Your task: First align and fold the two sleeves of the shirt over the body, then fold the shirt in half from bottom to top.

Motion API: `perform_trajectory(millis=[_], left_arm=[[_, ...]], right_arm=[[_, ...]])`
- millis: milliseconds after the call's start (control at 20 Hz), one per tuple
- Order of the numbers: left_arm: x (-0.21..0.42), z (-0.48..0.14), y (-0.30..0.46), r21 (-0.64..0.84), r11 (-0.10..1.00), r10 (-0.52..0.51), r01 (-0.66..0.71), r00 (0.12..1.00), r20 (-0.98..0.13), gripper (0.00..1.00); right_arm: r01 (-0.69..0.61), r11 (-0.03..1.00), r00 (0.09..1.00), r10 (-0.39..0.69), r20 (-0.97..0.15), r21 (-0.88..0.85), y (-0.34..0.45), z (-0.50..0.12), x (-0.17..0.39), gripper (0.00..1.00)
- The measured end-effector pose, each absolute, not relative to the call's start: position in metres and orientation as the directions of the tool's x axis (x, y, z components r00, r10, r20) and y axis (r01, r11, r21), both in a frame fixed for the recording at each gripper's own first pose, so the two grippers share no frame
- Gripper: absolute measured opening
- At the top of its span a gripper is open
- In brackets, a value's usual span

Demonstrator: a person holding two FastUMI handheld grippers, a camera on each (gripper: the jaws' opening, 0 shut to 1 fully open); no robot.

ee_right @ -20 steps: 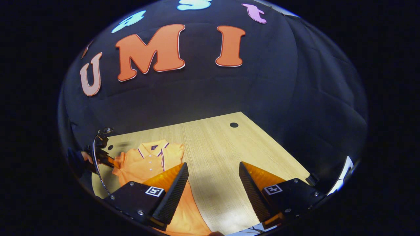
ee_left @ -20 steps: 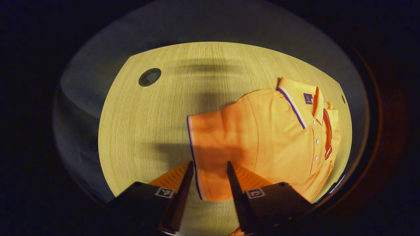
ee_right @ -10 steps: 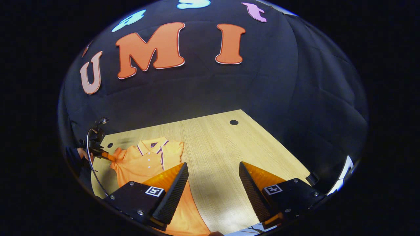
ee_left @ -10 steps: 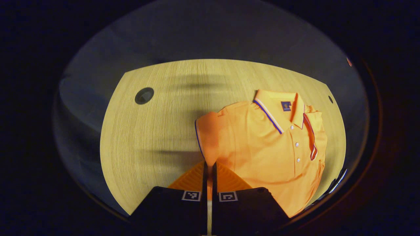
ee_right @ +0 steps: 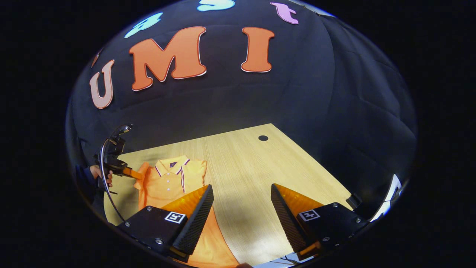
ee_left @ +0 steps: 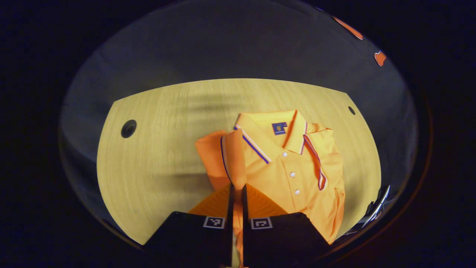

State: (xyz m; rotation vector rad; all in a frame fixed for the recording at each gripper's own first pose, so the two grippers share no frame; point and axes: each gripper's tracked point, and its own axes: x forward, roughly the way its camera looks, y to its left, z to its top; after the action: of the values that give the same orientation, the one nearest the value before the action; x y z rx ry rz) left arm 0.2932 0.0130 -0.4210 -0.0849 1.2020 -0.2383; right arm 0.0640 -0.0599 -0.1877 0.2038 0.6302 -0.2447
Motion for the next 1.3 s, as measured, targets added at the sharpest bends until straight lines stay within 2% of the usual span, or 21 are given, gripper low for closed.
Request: perform_trajectory(millis=[50, 100, 200, 250, 350, 450, 800, 1100, 1300], left_arm=[[0.291, -0.421, 0.006, -0.206, 0.967, -0.245, 0.148, 0.341, -0.907, 0.23], [0.288, -0.42, 0.003, -0.212, 0.964, -0.255, 0.159, 0.342, -0.905, 0.3], [0.281, -0.416, 0.001, -0.208, 0.965, -0.254, 0.161, 0.353, -0.901, 0.53], [0.276, -0.412, 0.004, -0.205, 0.966, -0.249, 0.157, 0.358, -0.9, 0.75], [0.266, -0.399, 0.007, -0.186, 0.974, -0.223, 0.129, 0.39, -0.893, 0.89], [0.253, -0.385, 0.013, -0.166, 0.982, -0.189, 0.091, 0.423, -0.886, 0.98], [0.177, -0.35, 0.019, -0.175, 0.984, -0.143, -0.017, 0.498, -0.855, 0.98], [0.094, -0.35, 0.033, -0.122, 0.988, -0.058, -0.098, 0.496, -0.867, 0.99], [0.039, -0.359, 0.031, -0.123, 0.985, -0.053, -0.123, 0.465, -0.884, 0.99]], right_arm=[[0.284, 0.952, 0.779, -0.162, -0.605, 0.111, -0.06, -0.189, 0.062, 0.95], [0.278, 0.954, 0.78, -0.158, -0.606, 0.109, -0.059, -0.189, 0.062, 0.95], [0.253, 0.961, 0.789, -0.139, -0.598, 0.11, -0.054, -0.188, 0.065, 0.95], [0.235, 0.966, 0.795, -0.125, -0.594, 0.111, -0.053, -0.188, 0.067, 0.95], [0.196, 0.973, 0.802, -0.089, -0.591, 0.119, -0.048, -0.189, 0.07, 0.95], [0.142, 0.982, 0.805, -0.039, -0.592, 0.128, -0.041, -0.191, 0.073, 0.95], [-0.043, 0.988, 0.796, 0.123, -0.593, 0.148, -0.02, -0.205, 0.072, 0.95], [-0.156, 0.973, 0.726, 0.231, -0.648, 0.172, -0.001, -0.24, 0.04, 0.96], [-0.2, 0.96, 0.659, 0.28, -0.698, 0.196, 0.005, -0.272, 0.011, 0.96]])
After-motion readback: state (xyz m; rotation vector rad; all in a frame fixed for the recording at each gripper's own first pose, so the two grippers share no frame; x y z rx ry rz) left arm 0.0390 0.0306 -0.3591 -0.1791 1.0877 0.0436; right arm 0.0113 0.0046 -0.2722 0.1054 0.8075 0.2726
